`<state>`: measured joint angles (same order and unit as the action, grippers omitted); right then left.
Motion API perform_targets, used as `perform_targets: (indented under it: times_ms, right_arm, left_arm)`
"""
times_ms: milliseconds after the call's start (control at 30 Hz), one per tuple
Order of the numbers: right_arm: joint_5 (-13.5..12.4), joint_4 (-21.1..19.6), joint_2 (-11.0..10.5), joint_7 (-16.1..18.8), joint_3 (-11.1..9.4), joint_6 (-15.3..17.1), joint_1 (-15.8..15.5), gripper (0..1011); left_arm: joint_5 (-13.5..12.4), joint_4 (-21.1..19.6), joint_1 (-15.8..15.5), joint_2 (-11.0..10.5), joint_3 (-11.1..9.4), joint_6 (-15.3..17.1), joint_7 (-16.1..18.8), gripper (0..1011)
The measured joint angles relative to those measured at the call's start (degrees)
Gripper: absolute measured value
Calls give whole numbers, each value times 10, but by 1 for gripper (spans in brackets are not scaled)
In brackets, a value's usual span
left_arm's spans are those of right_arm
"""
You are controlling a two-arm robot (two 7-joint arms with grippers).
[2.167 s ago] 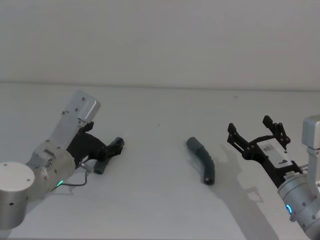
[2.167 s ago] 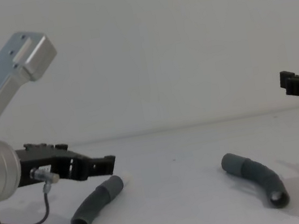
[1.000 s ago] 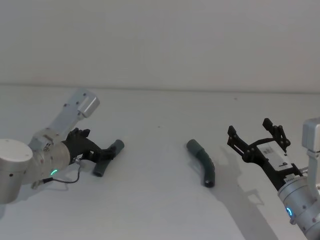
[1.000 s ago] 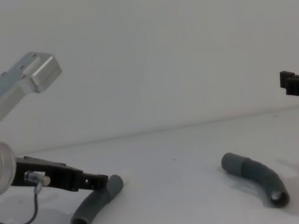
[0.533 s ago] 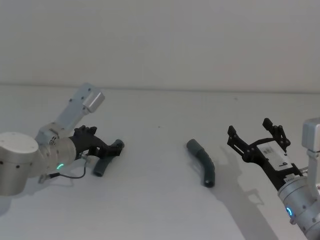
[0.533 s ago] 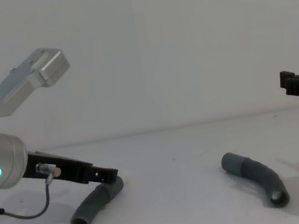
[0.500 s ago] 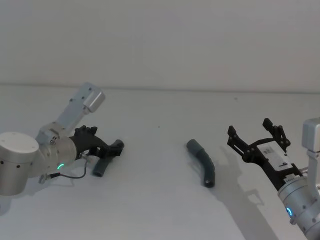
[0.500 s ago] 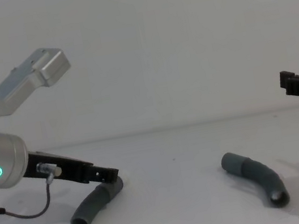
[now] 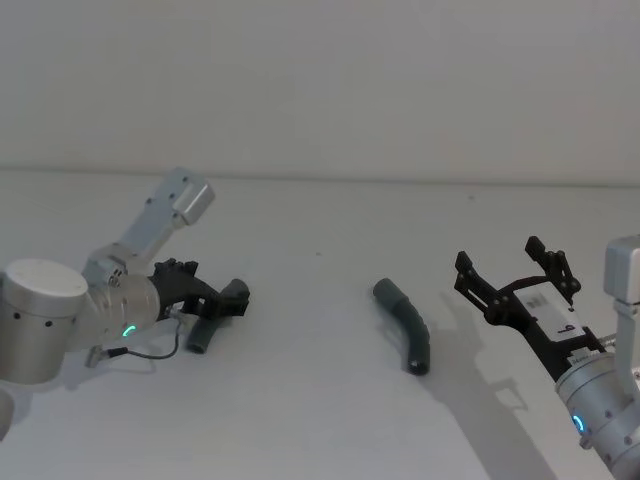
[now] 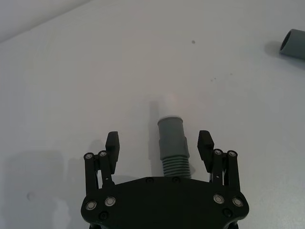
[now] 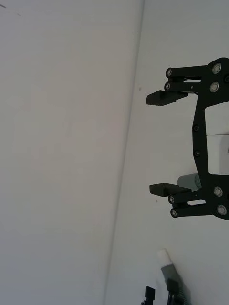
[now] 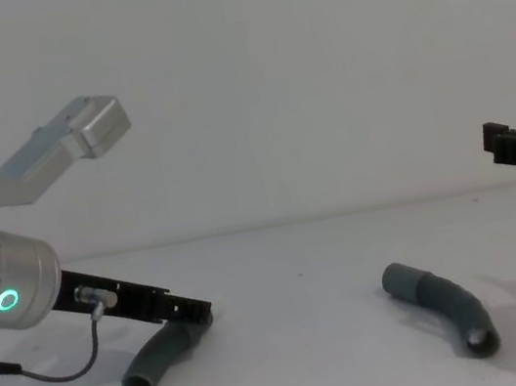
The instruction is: Use both hands to pick up one end of the pipe from the table, align the ends, and insert them.
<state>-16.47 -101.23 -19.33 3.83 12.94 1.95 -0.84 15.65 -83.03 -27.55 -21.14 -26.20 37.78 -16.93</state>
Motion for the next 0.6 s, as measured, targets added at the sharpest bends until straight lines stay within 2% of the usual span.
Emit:
perform_targets:
  times_ms: [600]
  right_arm:
    - [0, 0, 0, 0, 0, 0, 0, 1001]
  left_arm:
    - [-7, 37, -14, 24, -2, 15, 2, 1000]
